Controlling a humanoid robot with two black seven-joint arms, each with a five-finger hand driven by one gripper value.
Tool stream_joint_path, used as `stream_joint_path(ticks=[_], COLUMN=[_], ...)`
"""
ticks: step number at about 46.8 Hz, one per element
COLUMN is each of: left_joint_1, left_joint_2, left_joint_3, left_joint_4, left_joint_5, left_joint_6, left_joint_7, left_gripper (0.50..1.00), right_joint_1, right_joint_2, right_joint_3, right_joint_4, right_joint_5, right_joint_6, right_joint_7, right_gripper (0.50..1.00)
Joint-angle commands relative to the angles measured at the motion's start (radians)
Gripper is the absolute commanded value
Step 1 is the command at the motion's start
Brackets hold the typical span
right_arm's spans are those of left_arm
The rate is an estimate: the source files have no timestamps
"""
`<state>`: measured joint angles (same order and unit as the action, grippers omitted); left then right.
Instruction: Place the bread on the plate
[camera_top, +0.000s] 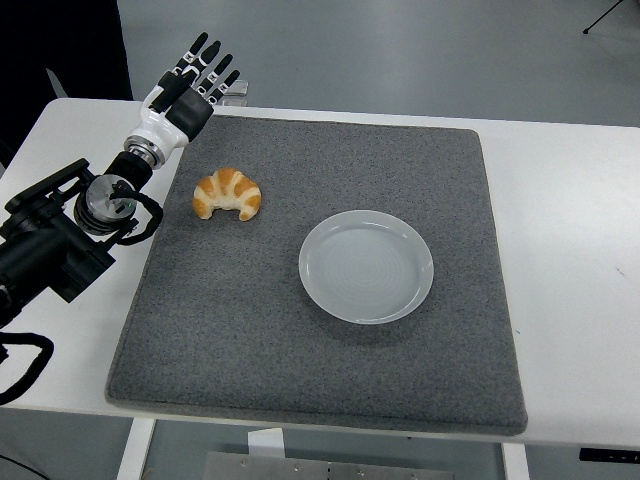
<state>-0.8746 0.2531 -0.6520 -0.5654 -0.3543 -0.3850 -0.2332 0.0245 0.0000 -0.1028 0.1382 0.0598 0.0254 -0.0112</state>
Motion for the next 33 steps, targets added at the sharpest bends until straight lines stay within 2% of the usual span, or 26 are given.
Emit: stream_joint_path(ticks=[1,6,12,18,26,33], left_joint_1=[0.000,-0.003,-0.050,-0.150,-0.274,-0.313], left_joint_2=[0.000,0.002,0.064,0.124,0.158,0.166], left_joint_3=[0.002,0.014,0.031,0.169,0.299,0.339], left_joint_4=[-0.004,-0.021,-0.017,0.021,0.119,0.136], left_joint_5=[0.000,0.026,0.098,0.305,0.504,0.672], left_joint_6=[0.000,0.028,0.017,0.020,0.023,0.009], left_joint_7=[-0.005,-0.041,-0.038,-0.031,-0.034,-0.044], left_gripper=[1.000,1.000,1.000,1.000,1.000,1.000], right_joint_1=[0.000,0.000,0.000,0.000,0.000,0.000], right_joint_2=[0.000,0.000,0.000,0.000,0.000,0.000], right_joint_3=[0.000,0.000,0.000,0.000,0.000,0.000], right_joint_4=[0.000,0.001,0.000,0.000,0.001,0.000], right_joint_5=[0.000,0.000,0.000,0.000,0.000,0.000], right_joint_6=[0.001,0.001,-0.001,0.001,0.001,-0.001], right_joint_7=[0.000,-0.001,0.000,0.000,0.000,0.000], right_gripper=[0.952,0.952,0.952,0.952,0.952,0.952])
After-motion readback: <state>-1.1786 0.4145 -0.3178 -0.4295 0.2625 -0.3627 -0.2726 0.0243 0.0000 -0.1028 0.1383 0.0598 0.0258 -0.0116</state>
